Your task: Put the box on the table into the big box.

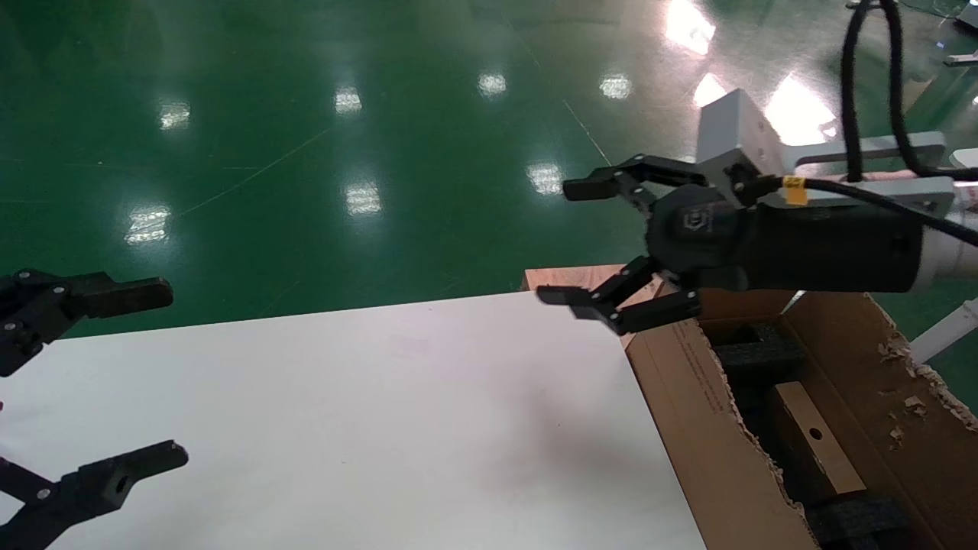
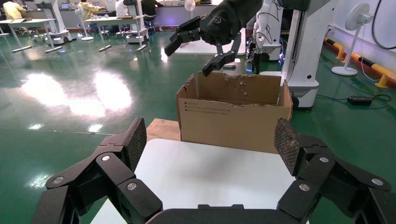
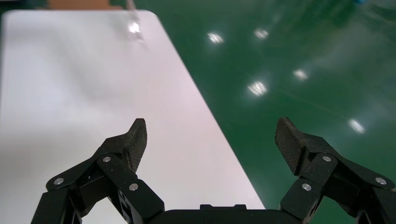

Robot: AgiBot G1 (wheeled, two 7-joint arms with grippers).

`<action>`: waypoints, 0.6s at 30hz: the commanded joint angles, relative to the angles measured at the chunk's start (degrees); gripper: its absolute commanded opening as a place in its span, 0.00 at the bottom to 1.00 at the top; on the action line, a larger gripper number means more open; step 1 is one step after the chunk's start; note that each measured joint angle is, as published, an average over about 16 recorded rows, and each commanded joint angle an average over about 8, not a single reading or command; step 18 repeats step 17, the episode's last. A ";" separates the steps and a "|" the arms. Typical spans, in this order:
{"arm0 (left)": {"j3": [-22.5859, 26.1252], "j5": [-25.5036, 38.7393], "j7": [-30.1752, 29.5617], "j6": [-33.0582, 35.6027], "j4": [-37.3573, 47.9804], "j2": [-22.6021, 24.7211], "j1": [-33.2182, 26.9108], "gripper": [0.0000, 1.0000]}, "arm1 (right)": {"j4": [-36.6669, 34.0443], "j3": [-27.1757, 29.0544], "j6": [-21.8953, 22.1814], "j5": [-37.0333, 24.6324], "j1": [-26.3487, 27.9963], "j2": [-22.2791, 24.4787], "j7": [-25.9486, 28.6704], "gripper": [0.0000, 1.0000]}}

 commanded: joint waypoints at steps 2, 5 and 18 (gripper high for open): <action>0.00 0.00 0.00 0.00 0.00 0.00 0.00 1.00 | -0.22 6.72 -2.38 -0.78 -5.02 -2.25 0.66 1.00; 0.00 0.00 0.00 0.00 0.00 0.00 0.00 1.00 | -0.45 13.40 -4.75 -1.55 -10.02 -4.49 1.31 1.00; 0.01 0.00 0.00 0.00 0.00 0.00 0.00 1.00 | -1.23 36.78 -13.02 -4.26 -27.48 -12.31 3.61 1.00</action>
